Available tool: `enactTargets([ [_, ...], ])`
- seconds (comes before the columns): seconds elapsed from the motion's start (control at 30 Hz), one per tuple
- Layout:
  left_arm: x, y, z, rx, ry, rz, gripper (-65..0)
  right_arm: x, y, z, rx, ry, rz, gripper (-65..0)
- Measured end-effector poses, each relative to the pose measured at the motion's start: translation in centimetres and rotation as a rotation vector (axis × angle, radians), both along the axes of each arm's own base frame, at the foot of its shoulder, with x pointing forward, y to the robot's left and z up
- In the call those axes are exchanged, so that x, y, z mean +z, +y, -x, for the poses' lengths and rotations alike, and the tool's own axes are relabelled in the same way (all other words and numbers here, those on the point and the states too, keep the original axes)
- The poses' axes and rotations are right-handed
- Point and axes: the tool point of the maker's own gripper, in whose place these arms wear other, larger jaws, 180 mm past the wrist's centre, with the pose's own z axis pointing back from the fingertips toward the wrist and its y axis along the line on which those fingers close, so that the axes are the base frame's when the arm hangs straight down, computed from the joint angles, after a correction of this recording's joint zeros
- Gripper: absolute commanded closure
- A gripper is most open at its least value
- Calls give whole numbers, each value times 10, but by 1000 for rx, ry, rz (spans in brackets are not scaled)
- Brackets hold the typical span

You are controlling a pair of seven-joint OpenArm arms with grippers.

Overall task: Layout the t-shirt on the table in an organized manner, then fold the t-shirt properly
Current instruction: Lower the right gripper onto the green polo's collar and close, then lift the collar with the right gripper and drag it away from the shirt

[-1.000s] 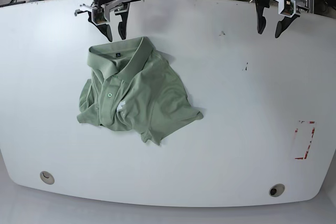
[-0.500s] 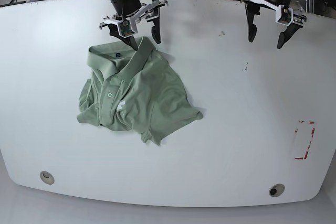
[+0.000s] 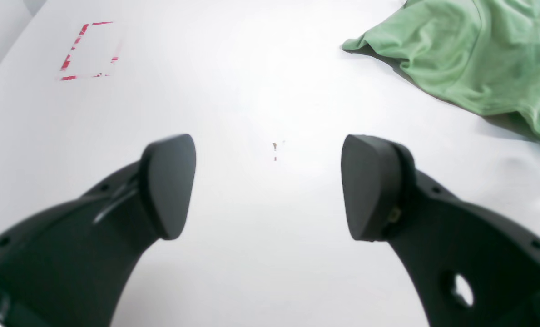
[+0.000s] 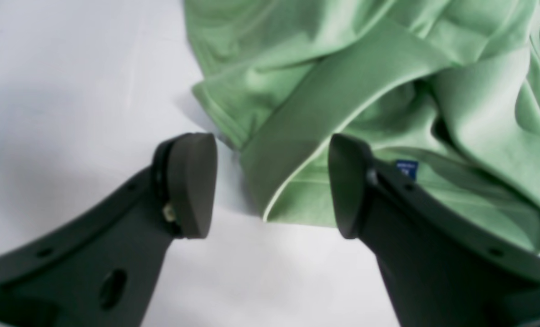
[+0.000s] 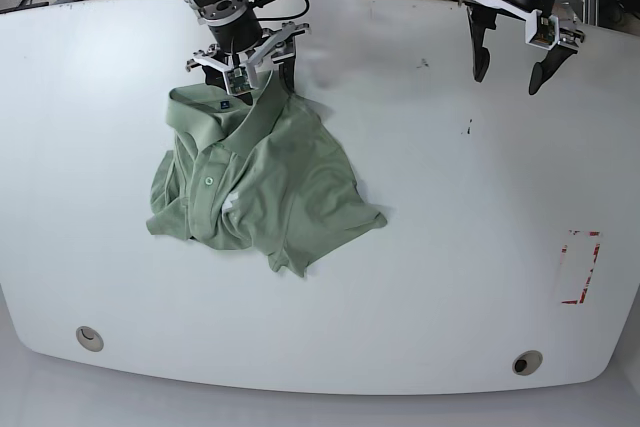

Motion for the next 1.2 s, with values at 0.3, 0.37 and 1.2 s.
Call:
enactTargets([
  [0.3, 0, 0, 0, 0, 0, 0, -453, -23, -17, 2, -42, 58, 16, -377],
  [0.37, 0, 0, 0, 0, -1, -1, -453, -26, -17, 3, -44, 65, 15, -377],
  [1.2, 0, 0, 0, 0, -1, -1, -453, -40, 8, -7, -7, 44, -58, 0],
])
